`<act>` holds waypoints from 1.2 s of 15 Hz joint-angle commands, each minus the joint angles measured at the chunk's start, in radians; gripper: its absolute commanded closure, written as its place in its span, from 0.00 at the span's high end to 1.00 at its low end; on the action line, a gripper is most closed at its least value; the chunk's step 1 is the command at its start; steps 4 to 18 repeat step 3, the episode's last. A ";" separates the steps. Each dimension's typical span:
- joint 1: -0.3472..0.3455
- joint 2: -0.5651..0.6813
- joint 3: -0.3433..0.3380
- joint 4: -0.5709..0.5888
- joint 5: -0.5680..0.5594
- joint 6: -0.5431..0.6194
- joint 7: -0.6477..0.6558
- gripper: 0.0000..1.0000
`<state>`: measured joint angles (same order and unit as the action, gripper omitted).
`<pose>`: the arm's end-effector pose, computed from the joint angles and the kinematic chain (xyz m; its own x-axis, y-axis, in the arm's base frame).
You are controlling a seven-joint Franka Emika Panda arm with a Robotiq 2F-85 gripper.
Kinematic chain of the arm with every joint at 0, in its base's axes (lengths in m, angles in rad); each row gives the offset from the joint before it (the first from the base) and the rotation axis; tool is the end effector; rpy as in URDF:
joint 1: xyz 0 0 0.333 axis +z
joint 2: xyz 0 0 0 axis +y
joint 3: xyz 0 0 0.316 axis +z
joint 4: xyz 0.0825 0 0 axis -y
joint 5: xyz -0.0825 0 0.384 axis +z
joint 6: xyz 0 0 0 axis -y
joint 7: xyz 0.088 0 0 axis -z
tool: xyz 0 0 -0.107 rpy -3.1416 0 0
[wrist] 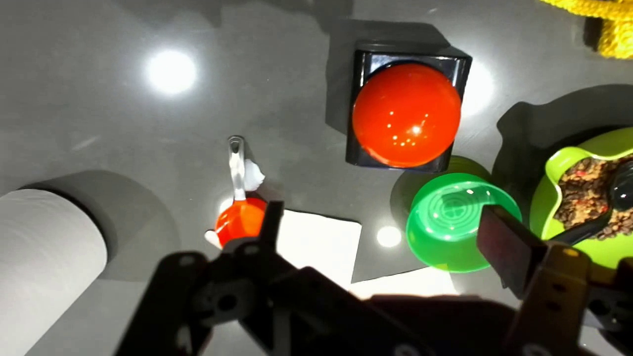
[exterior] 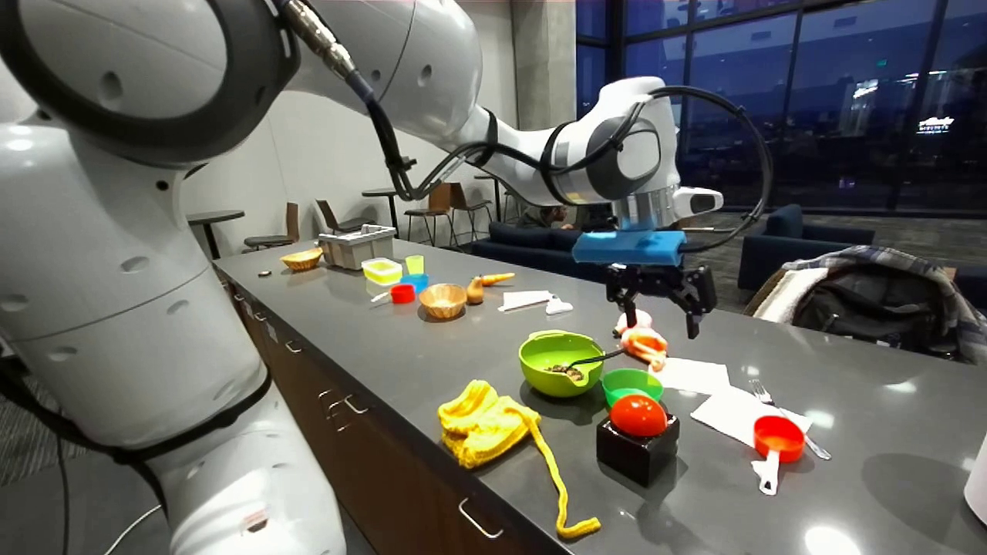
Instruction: Move the cloth across the counter
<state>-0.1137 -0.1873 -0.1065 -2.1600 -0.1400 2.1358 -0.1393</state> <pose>0.4983 -0.1200 0.4930 0.9899 -0.0059 0.1414 -0.0244 -0.9913 0.1296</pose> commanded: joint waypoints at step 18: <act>-0.013 0.090 -0.021 0.174 0.012 -0.120 0.020 1.00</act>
